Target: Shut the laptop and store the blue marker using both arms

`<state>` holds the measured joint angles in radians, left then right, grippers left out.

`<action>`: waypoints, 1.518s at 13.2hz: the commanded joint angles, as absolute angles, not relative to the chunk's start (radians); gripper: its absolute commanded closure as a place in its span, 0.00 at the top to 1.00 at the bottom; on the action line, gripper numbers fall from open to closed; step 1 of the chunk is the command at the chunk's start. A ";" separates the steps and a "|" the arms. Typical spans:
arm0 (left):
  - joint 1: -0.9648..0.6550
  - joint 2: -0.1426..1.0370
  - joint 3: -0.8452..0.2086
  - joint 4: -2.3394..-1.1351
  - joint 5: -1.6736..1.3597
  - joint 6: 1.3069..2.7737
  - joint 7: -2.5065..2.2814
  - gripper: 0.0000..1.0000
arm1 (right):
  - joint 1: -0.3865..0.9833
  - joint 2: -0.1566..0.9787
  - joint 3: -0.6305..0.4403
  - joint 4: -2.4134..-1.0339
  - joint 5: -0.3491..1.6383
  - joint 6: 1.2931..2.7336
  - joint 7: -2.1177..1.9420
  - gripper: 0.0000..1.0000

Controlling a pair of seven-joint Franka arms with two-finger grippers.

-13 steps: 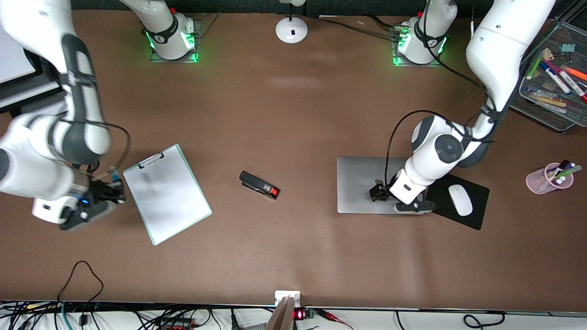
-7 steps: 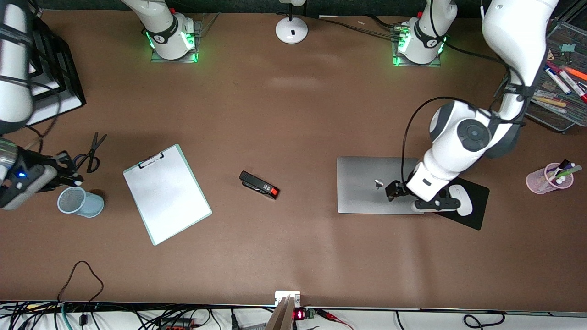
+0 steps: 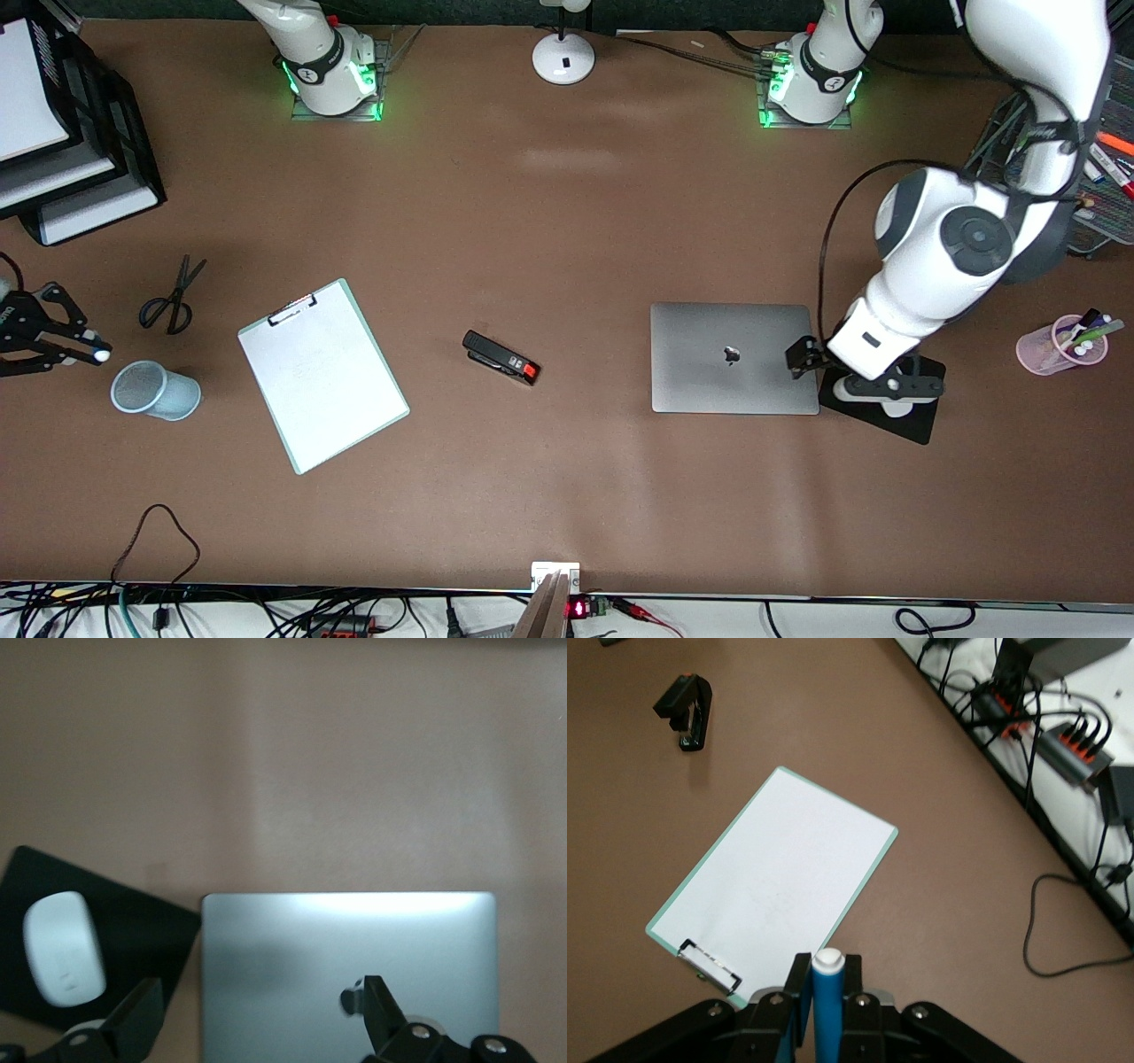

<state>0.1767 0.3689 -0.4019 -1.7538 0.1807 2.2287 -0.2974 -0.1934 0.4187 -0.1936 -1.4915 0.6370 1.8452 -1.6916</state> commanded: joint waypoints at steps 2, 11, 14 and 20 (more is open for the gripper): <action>0.201 0.307 -0.406 -1.686 0.204 2.051 -0.226 1.00 | -0.265 0.462 -0.181 -1.491 0.829 1.836 -1.961 0.01; 0.230 0.157 -0.414 -1.667 0.186 1.882 -0.146 1.00 | -0.302 0.525 -0.179 -1.450 0.746 1.637 -2.302 0.01; 0.230 0.115 -0.416 -1.666 0.146 1.829 -0.146 1.00 | -0.305 0.584 -0.178 -1.393 0.753 1.635 -2.347 0.01; 0.242 0.046 -0.408 -1.669 0.072 1.767 -0.146 1.00 | -0.327 0.652 -0.173 -1.341 0.822 1.609 -2.379 0.01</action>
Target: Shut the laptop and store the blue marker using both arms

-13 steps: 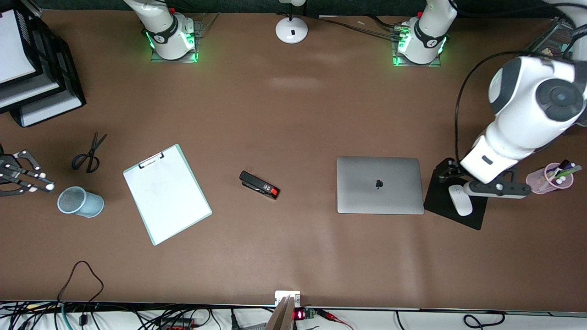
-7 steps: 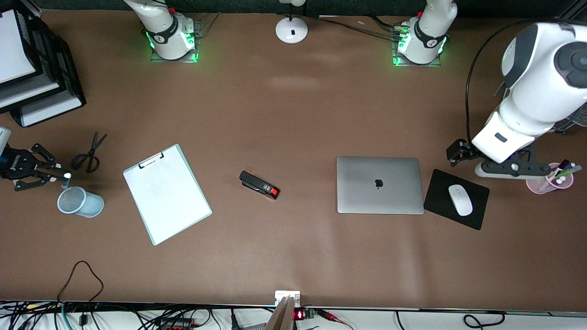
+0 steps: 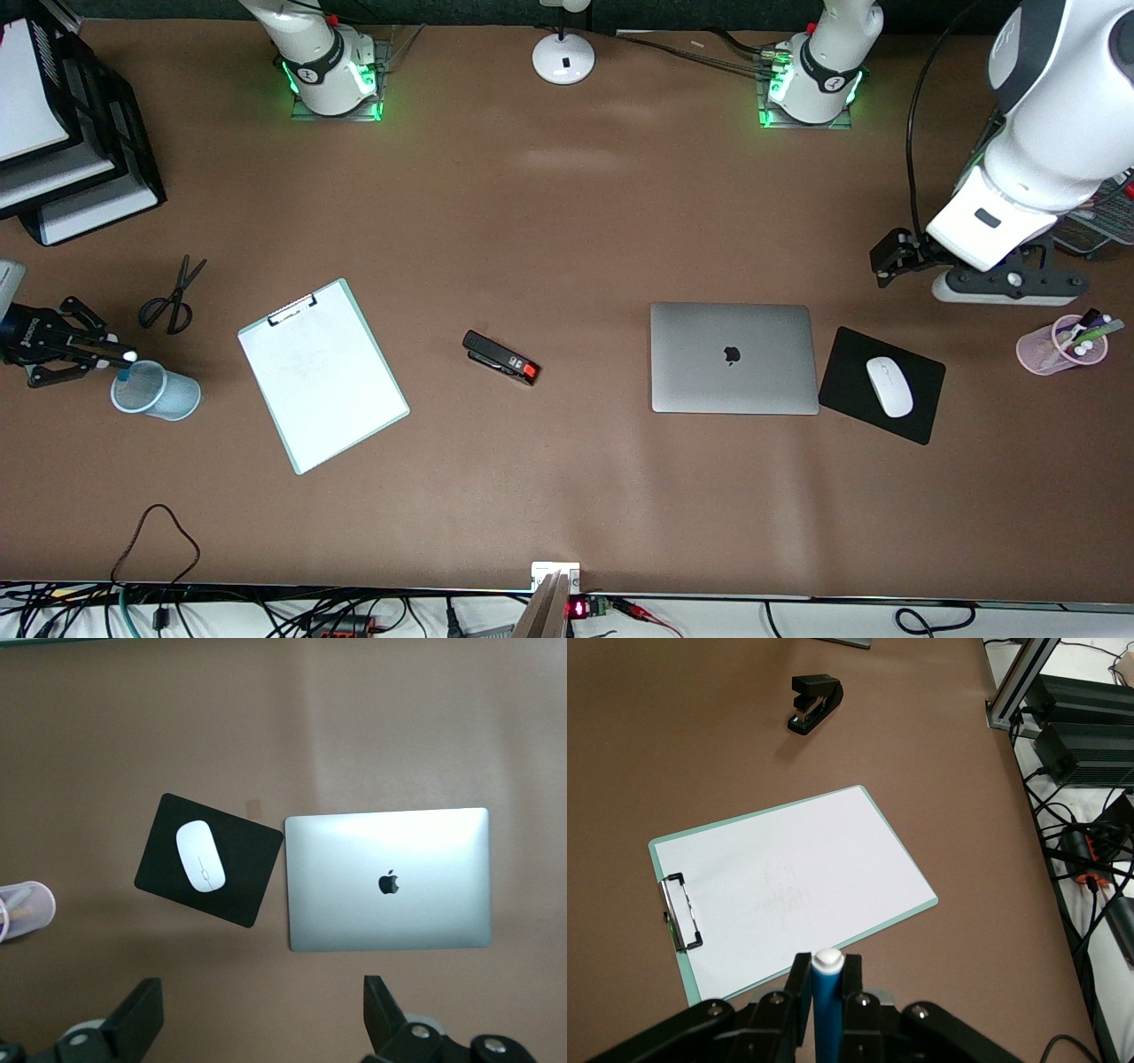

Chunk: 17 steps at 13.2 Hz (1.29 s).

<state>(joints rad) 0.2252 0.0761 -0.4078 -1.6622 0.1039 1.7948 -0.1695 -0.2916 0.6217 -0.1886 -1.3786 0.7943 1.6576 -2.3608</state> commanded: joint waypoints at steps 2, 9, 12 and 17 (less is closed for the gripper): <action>0.242 0.038 -0.410 -1.669 0.072 1.761 -0.155 1.00 | -0.348 0.657 -0.173 -1.341 0.885 1.600 -2.379 0.01; 0.244 0.015 -0.407 -1.669 0.057 1.727 -0.150 1.00 | -0.371 0.719 -0.173 -1.289 0.948 1.585 -2.381 0.01; 0.259 0.005 -0.410 -1.664 0.057 1.695 -0.146 1.00 | -0.380 0.729 -0.173 -1.289 0.950 1.586 -2.398 0.01; 0.265 -0.008 -0.405 -1.613 0.058 1.637 -0.146 1.00 | -0.397 0.759 -0.175 -1.289 0.977 1.597 -2.399 0.01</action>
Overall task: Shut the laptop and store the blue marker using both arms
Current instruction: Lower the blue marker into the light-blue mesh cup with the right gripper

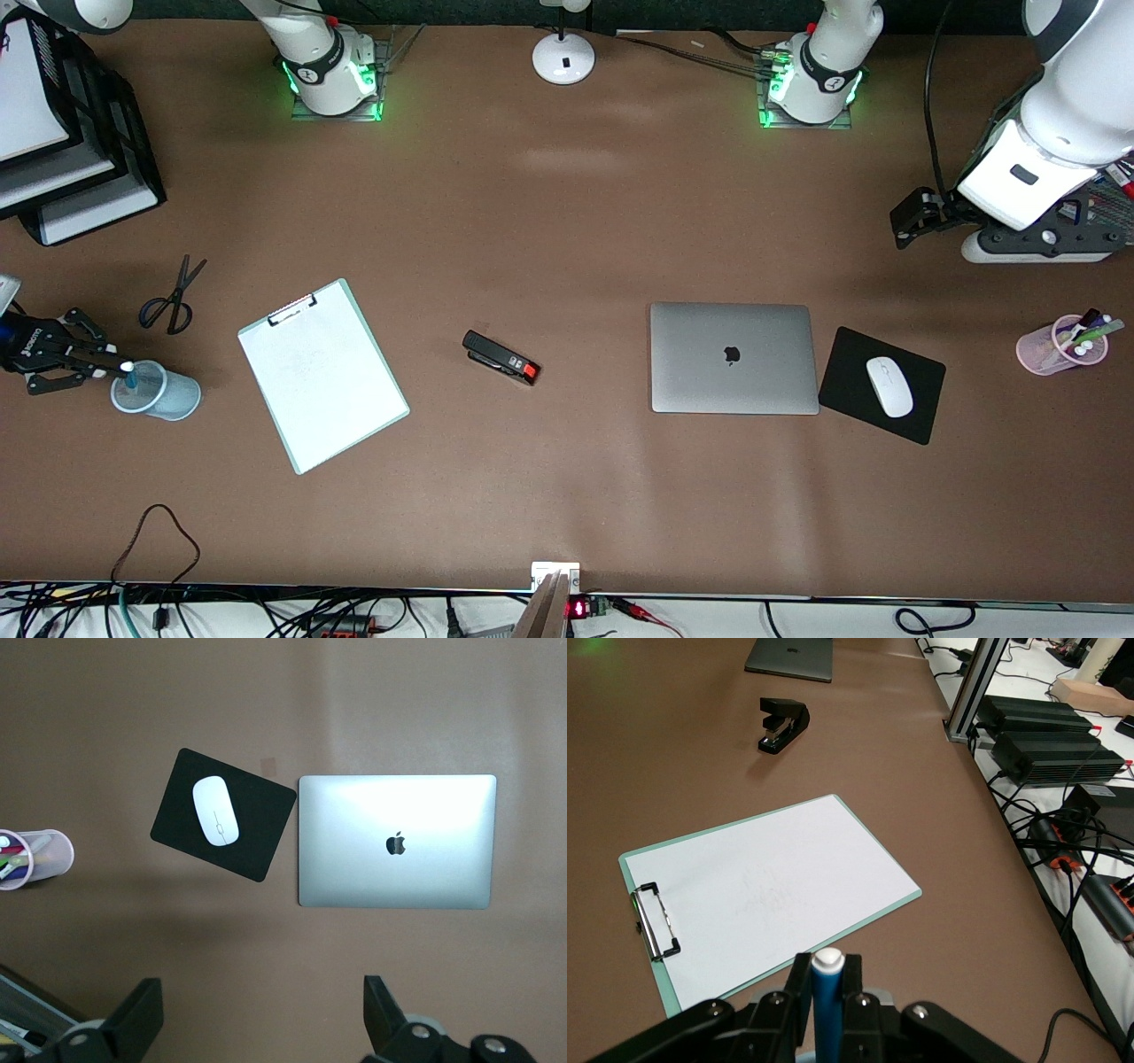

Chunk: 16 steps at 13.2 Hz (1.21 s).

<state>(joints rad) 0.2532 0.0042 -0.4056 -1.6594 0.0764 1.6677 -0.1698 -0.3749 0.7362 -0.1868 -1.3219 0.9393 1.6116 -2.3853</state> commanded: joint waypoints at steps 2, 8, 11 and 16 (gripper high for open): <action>0.264 0.008 -0.405 -1.575 0.058 1.611 -0.140 1.00 | -0.402 0.779 -0.175 -1.289 0.979 1.595 -2.398 0.01; 0.048 -0.003 -0.200 -1.588 0.055 1.600 -0.124 1.00 | -0.419 0.811 -0.175 -1.289 0.979 1.608 -2.399 0.01; 0.049 -0.020 -0.192 -1.603 0.020 1.594 -0.120 1.00 | -0.423 0.822 -0.175 -1.287 0.979 1.627 -2.399 0.01; 0.048 -0.049 -0.143 -1.632 -0.032 1.592 -0.074 1.00 | -0.433 0.845 -0.175 -1.287 0.980 1.649 -2.396 0.02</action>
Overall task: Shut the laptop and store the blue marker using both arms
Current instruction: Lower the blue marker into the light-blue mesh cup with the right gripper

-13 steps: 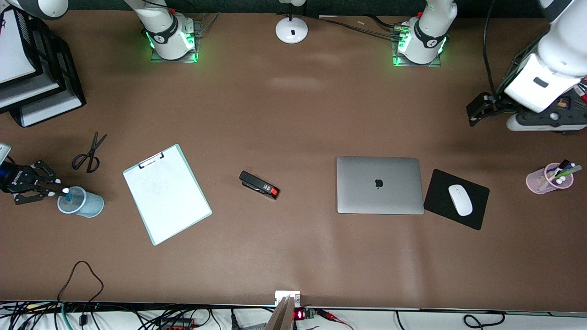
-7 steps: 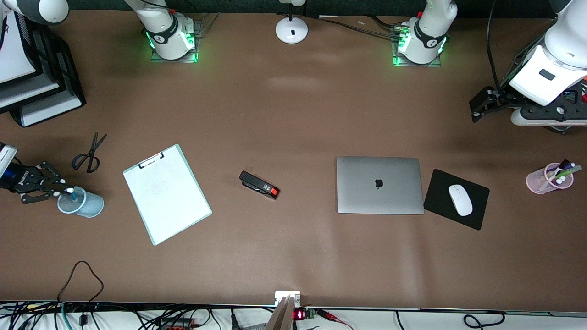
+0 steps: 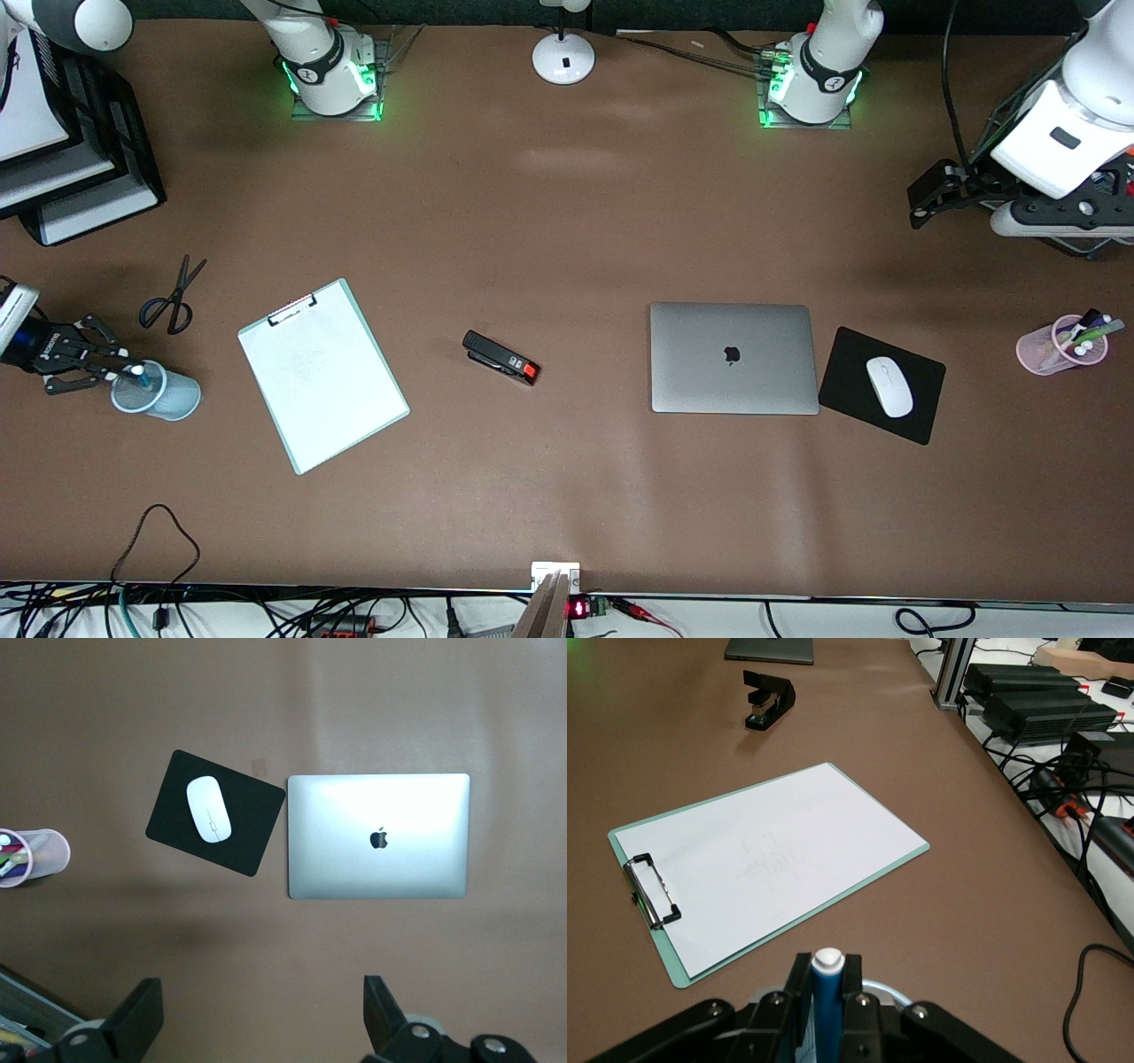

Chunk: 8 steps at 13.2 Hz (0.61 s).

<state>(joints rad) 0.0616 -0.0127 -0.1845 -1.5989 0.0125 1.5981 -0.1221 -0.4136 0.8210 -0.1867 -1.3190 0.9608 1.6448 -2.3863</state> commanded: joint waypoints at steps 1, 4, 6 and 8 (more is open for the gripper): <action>0.045 -0.052 -0.143 -1.632 -0.032 1.586 -0.075 1.00 | -0.431 0.850 -0.175 -1.287 0.980 1.655 -2.396 0.02; 0.043 -0.060 -0.143 -1.632 -0.032 1.580 -0.072 1.00 | -0.431 0.867 -0.175 -1.287 0.994 1.672 -2.396 0.02; 0.044 -0.063 -0.146 -1.634 -0.031 1.575 -0.077 1.00 | -0.431 0.876 -0.173 -1.287 0.996 1.672 -2.392 0.02; 0.049 -0.063 -0.146 -1.634 -0.031 1.574 -0.078 1.00 | -0.431 0.873 -0.175 -1.287 0.996 1.661 -2.378 0.06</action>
<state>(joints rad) 0.0547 -0.0339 -0.1592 -1.6064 -0.0121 1.5786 -0.0945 -0.4152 0.8556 -0.1829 -1.3187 0.9783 1.6732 -2.3861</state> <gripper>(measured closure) 0.000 0.819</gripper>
